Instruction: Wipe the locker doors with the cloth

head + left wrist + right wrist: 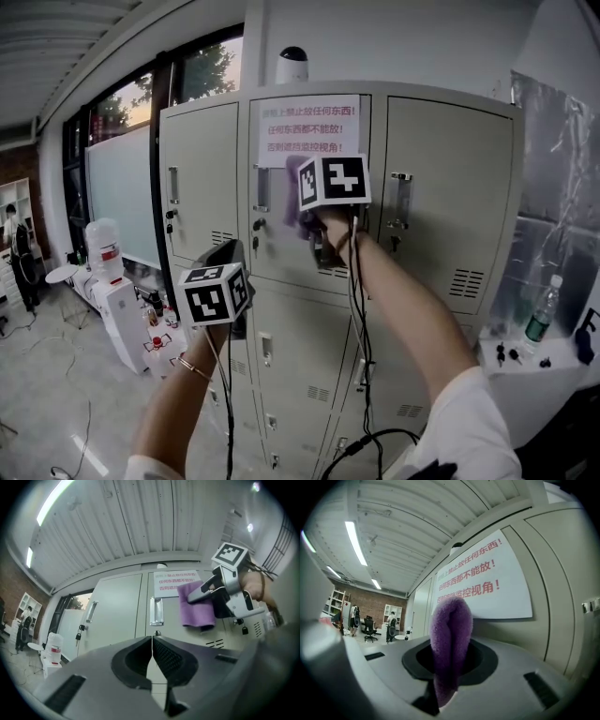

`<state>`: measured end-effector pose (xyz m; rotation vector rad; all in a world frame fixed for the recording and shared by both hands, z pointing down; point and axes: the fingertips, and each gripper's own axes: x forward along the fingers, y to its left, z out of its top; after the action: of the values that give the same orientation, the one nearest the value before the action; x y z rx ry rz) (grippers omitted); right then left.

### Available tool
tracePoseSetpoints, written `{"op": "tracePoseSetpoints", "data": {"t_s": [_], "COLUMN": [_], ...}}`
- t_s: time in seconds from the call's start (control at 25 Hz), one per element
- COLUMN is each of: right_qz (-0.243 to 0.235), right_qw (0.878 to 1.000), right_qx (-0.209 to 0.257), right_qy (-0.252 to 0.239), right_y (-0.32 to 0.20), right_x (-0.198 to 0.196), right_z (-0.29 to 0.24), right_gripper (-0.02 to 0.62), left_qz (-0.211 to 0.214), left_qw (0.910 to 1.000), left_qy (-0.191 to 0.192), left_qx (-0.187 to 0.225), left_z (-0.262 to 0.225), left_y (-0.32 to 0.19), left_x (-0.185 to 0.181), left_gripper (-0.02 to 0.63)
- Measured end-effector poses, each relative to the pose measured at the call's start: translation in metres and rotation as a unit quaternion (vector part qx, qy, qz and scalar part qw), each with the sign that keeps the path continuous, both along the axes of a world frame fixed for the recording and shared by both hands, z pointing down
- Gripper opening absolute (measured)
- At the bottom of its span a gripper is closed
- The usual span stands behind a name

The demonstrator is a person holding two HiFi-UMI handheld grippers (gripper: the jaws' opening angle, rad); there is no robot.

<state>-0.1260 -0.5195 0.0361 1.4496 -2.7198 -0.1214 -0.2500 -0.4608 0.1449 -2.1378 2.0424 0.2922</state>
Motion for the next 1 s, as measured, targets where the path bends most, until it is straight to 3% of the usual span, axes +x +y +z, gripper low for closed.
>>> {"op": "tracePoseSetpoints", "data": {"t_s": [0.4, 0.76, 1.0], "right_qz": [0.016, 0.03, 0.034], "right_qw": [1.0, 0.999, 0.999], "right_qx": [0.003, 0.007, 0.007], "right_qy": [0.003, 0.009, 0.009], "right_y": [0.008, 0.017, 0.021], "right_x": [0.04, 0.079, 0.102], "right_z": [-0.003, -0.002, -0.001], "right_gripper": [0.064, 0.064, 0.064], "left_qz": [0.016, 0.037, 0.043], "left_qw": [0.9997, 0.9993, 0.999], "left_qy": [-0.015, 0.002, -0.016], "left_qx": [0.006, 0.003, 0.002], "left_z": [-0.013, -0.013, -0.014], "left_y": [-0.001, -0.009, -0.013], "left_x": [0.044, 0.074, 0.09], "left_gripper": [0.01, 0.009, 0.009]}}
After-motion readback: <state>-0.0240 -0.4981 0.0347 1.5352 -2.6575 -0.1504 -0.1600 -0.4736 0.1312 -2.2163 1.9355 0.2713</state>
